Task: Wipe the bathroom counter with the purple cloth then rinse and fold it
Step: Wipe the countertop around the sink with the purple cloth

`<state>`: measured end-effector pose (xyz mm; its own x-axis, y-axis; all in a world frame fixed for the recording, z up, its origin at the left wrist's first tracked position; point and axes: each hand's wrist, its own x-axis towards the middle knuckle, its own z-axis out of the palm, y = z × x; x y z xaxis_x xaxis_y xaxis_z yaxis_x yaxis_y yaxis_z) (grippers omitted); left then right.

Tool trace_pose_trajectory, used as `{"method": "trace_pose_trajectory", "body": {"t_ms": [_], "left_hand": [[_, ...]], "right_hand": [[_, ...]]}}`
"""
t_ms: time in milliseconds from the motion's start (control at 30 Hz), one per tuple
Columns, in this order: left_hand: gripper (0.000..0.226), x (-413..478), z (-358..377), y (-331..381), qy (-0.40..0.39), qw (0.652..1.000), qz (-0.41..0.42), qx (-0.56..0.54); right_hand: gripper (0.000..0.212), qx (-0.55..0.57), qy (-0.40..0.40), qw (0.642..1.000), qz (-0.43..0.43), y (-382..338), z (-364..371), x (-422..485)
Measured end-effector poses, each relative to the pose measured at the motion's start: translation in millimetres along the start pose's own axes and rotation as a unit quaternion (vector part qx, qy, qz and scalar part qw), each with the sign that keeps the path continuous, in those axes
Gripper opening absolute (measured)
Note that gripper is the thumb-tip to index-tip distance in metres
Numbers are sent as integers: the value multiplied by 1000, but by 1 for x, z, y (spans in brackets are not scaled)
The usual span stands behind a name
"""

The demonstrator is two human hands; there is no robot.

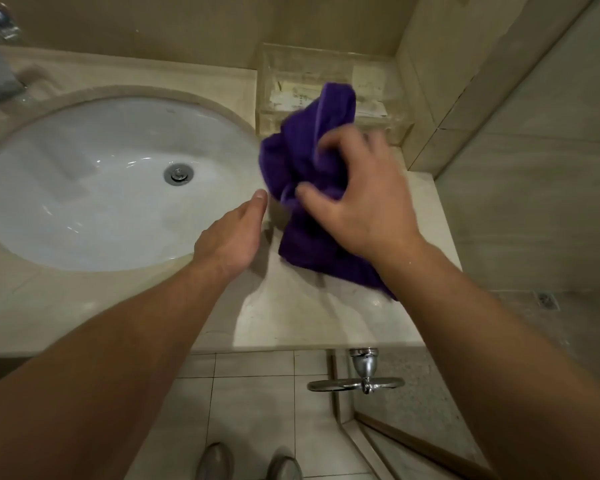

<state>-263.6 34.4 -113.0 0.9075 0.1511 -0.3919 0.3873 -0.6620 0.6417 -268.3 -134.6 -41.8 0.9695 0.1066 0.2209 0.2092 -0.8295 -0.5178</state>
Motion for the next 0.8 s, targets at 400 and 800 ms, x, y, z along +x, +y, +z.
{"method": "trace_pose_trajectory", "body": {"t_ms": [400,800], "left_hand": [[60,-3,3,1,14,1000,13,-8],[65,0,9,3,86,994,2,67]], "right_hand": [[71,-94,-105,988,66,6,89,-40],[56,-45,-69,997,-5,22,81,-45]]}}
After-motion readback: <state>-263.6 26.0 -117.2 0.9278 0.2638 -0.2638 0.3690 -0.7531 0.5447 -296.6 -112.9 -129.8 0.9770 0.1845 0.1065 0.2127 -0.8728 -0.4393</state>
